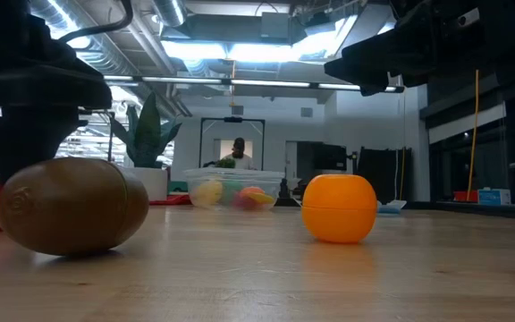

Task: Pick and placing Produce into tupperware
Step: Put the strawberry into the transparent bin

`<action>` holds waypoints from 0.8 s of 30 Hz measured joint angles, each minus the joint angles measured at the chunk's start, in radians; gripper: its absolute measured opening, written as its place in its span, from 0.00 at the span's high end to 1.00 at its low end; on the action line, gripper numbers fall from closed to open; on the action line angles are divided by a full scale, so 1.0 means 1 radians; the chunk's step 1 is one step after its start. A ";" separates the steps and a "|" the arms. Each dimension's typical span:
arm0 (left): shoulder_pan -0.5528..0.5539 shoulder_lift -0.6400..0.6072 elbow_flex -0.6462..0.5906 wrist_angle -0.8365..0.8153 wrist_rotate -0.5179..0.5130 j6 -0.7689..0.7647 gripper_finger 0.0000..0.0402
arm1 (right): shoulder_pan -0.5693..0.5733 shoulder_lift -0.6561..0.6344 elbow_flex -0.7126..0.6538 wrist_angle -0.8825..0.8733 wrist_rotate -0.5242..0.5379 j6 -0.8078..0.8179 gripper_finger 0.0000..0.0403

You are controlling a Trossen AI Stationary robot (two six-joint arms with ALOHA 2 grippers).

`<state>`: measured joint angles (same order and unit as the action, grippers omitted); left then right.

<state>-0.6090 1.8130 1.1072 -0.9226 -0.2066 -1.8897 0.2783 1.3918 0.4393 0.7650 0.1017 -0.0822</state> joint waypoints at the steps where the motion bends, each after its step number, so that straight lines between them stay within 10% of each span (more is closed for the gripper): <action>1: 0.000 0.000 0.000 0.000 0.002 0.012 0.28 | 0.000 0.000 0.000 0.000 0.000 0.000 0.50; 24: -0.003 0.000 0.001 -0.002 0.017 0.055 0.54 | 0.000 0.000 0.000 0.000 0.000 0.000 0.50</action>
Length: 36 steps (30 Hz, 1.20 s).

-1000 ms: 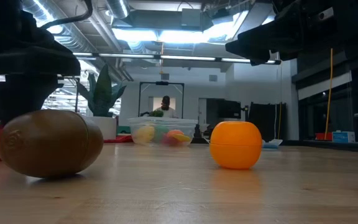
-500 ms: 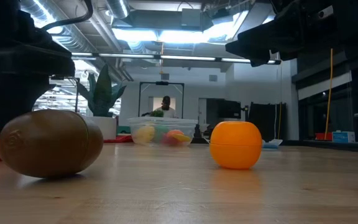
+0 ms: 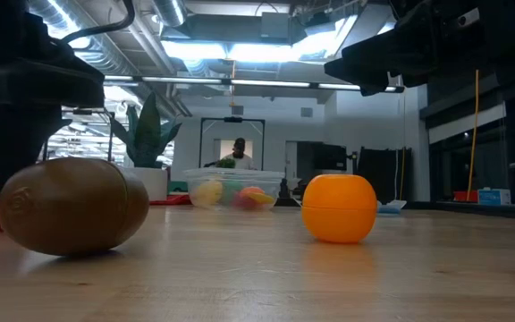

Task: Pick and placing Produce into tupperware
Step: Put the strawberry into the transparent bin

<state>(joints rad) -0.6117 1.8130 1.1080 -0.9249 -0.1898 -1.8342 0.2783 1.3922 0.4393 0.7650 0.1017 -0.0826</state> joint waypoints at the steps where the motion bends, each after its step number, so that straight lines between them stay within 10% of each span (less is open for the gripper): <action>1: 0.000 0.000 0.000 0.000 0.000 0.014 0.54 | 0.000 0.000 0.000 0.000 0.000 0.000 0.50; 14: -0.014 -0.065 -0.001 0.001 -0.013 0.194 0.55 | 0.000 0.000 0.000 0.000 0.000 -0.009 0.50; 36: -0.243 -0.231 -0.001 -0.017 -0.899 0.355 0.56 | 0.000 0.000 0.000 0.146 0.000 -0.057 0.50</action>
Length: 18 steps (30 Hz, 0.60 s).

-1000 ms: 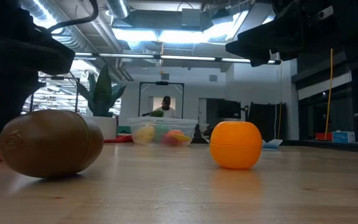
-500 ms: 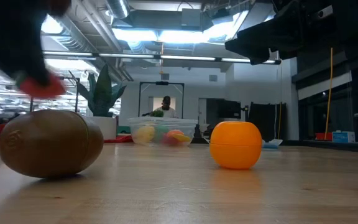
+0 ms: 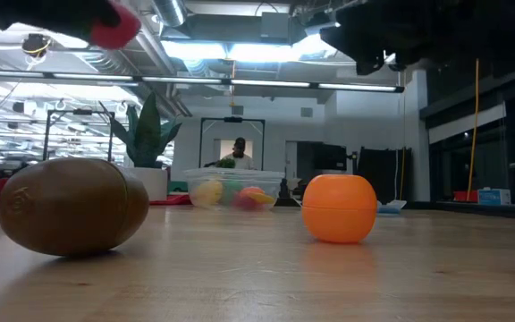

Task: Pick and placing Produce into tupperware
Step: Put the strawberry into the transparent bin

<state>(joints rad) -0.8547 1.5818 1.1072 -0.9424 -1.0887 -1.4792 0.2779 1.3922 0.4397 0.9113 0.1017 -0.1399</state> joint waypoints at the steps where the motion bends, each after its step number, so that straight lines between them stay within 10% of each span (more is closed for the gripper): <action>1: -0.005 0.000 0.000 -0.005 -0.025 0.000 0.56 | 0.000 0.000 0.000 0.007 0.000 0.000 0.50; 18: 0.053 0.001 0.000 0.192 -0.012 0.340 0.59 | 0.000 0.000 0.000 0.007 -0.001 0.086 0.50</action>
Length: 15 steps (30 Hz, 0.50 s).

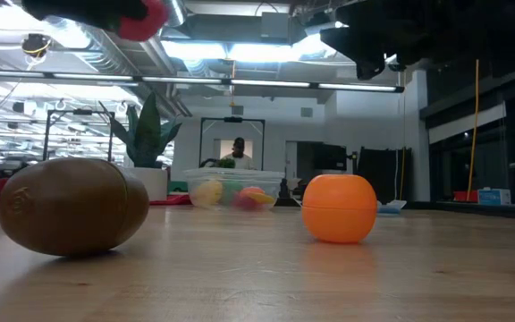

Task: Pick and placing Produce into tupperware
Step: Put the strawberry into the transparent bin

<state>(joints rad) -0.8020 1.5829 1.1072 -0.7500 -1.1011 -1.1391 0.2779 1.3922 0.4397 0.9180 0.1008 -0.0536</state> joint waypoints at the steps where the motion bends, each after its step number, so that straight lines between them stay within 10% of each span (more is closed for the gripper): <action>1: 0.014 0.000 0.000 0.026 0.010 0.039 0.59 | 0.000 0.000 0.000 0.000 -0.001 0.006 0.50; 15: 0.272 0.000 -0.107 0.503 0.295 0.540 0.60 | 0.000 0.000 0.000 -0.001 -0.087 0.026 0.50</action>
<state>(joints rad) -0.5301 1.5829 0.9999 -0.2473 -0.8057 -0.5996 0.2783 1.3922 0.4397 0.9173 0.0137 -0.0276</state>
